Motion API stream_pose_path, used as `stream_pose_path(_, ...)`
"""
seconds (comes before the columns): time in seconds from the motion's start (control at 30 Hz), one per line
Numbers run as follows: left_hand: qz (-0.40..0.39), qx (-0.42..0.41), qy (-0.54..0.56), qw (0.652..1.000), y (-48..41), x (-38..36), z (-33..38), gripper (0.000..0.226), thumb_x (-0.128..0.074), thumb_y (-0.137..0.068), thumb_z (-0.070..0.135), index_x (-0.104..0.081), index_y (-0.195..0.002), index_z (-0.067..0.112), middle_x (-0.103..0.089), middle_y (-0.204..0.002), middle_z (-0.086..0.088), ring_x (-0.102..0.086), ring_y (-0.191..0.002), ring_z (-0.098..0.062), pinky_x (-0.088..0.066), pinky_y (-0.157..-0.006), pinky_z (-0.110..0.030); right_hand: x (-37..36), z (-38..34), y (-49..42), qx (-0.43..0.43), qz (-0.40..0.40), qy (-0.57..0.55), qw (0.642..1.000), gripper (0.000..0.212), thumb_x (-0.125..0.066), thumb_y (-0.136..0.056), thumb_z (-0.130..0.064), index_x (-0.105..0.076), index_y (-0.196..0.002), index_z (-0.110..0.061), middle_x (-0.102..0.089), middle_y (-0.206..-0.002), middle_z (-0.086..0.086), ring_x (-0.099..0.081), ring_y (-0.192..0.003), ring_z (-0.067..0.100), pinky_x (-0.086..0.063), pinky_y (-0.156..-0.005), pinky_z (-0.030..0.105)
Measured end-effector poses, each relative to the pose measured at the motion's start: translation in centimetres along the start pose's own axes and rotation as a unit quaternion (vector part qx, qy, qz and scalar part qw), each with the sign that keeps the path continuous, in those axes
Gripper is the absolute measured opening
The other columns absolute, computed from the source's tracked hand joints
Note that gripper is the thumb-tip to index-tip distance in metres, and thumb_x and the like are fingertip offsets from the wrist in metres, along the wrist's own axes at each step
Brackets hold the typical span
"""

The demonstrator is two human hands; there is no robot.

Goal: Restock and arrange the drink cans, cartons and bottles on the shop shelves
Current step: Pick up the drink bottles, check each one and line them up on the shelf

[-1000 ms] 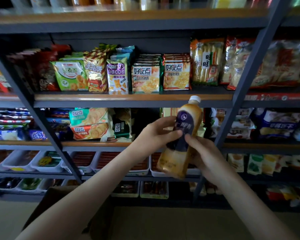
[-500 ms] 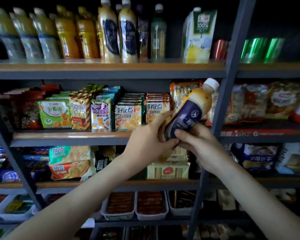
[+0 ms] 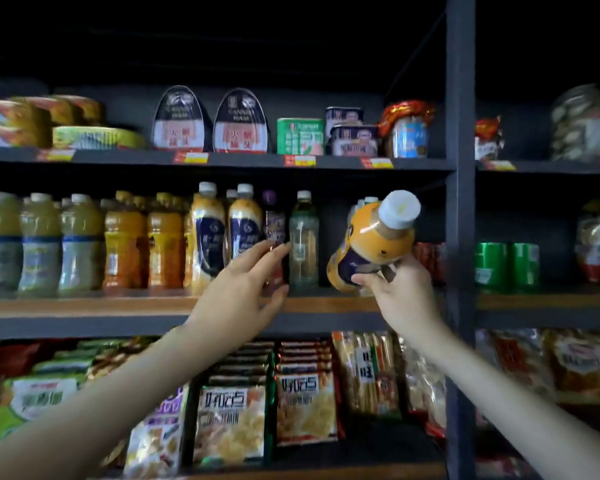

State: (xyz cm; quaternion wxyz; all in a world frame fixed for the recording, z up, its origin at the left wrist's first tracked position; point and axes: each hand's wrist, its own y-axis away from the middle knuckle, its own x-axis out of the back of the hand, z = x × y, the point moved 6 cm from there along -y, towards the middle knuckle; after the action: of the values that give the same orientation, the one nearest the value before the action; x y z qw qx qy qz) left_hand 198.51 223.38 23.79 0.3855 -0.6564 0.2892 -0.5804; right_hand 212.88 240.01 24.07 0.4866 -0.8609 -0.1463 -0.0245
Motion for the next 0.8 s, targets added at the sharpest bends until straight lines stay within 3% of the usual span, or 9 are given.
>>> stream_pose_path(0.1,0.034,-0.043,-0.039,0.998,-2.7,-1.1,-2.5,0.058,-0.066,-0.088,0.021,-0.046,-0.143,0.014,-0.047,-0.143,-0.016,-0.051,-0.127,-0.036,-0.039,-0.102,-0.039,-2.2,1.6,-2.6,-0.007,0.011,0.038,0.999,0.046,-0.080,-0.076,-0.011,-0.056,-0.116,-0.009,-0.061,-0.092,-0.011,-0.058,-0.092,0.014,-0.043,-0.080,0.024)
stream_pose_path(0.23,0.031,-0.090,-0.081,0.992,-6.1,-3.2,-4.8,0.060,-0.071,-0.084,0.020,-0.050,-0.139,0.010,-0.050,-0.139,-0.020,-0.053,-0.122,-0.039,-0.046,-0.100,-0.048,-3.6,3.7,-5.9,-0.043,0.025,0.062,0.997,0.041,-0.078,-0.079,-0.015,-0.049,-0.107,-0.014,-0.058,-0.096,-0.005,-0.054,-0.090,0.013,-0.040,-0.078,0.023)
stream_pose_path(0.4,0.013,-0.097,-0.103,0.990,-8.7,-6.0,-6.8,0.063,-0.075,-0.080,0.018,-0.052,-0.137,0.007,-0.050,-0.138,-0.024,-0.052,-0.122,-0.041,-0.042,-0.103,-0.049,-5.6,7.4,-8.8,-0.096,-0.037,0.149,0.983,0.047,-0.080,-0.078,-0.022,-0.054,-0.114,-0.008,-0.064,-0.109,0.005,-0.059,-0.102,0.022,-0.046,-0.083,0.032)
stream_pose_path(0.57,-0.006,-0.141,-0.181,0.973,-10.7,-8.9,-7.6,0.073,-0.083,-0.068,0.024,-0.055,-0.133,0.009,-0.053,-0.135,-0.025,-0.055,-0.122,-0.039,-0.039,-0.104,-0.053,-7.7,9.9,-11.7,-0.197,-0.082,0.129,0.968,0.051,-0.083,-0.075,-0.022,-0.058,-0.118,-0.010,-0.064,-0.121,0.008,-0.059,-0.107,0.025,-0.047,-0.089,0.035)
stream_pose_path(0.63,-0.044,-0.146,-0.222,0.963,-11.2,-10.1,-7.3,0.080,-0.077,-0.074,0.035,-0.044,-0.143,0.014,-0.039,-0.148,-0.023,-0.042,-0.135,-0.036,-0.027,-0.113,-0.051,-8.9,10.4,-12.4,-0.192,-0.100,0.153,0.964,0.060,-0.082,-0.077,-0.026,-0.051,-0.126,-0.009,-0.061,-0.125,0.009,-0.057,-0.111,0.027,-0.047,-0.089,0.033)
stream_pose_path(0.7,-0.081,-0.145,-0.269,0.949,-11.8,-11.6,-7.5,0.084,-0.059,-0.088,0.050,-0.016,-0.154,0.022,-0.007,-0.161,-0.017,-0.012,-0.148,-0.029,-0.004,-0.119,-0.048,-10.0,10.4,-12.7,-0.174,-0.113,0.184,0.961,0.069,-0.077,-0.083,-0.026,-0.037,-0.134,-0.005,-0.057,-0.126,0.012,-0.058,-0.106,0.027,-0.046,-0.081,0.031)
stream_pose_path(0.8,-0.126,-0.132,-0.345,0.921,-12.9,-13.0,-7.8,0.093,-0.042,-0.090,0.066,0.010,-0.154,0.024,0.019,-0.160,-0.013,0.010,-0.149,-0.027,0.008,-0.117,-0.050,-10.8,10.6,-12.9,-0.136,-0.120,0.205,0.962,0.085,-0.073,-0.087,-0.024,-0.012,-0.144,-0.009,-0.057,-0.126,0.015,-0.061,-0.102,0.029,-0.049,-0.083,0.036)
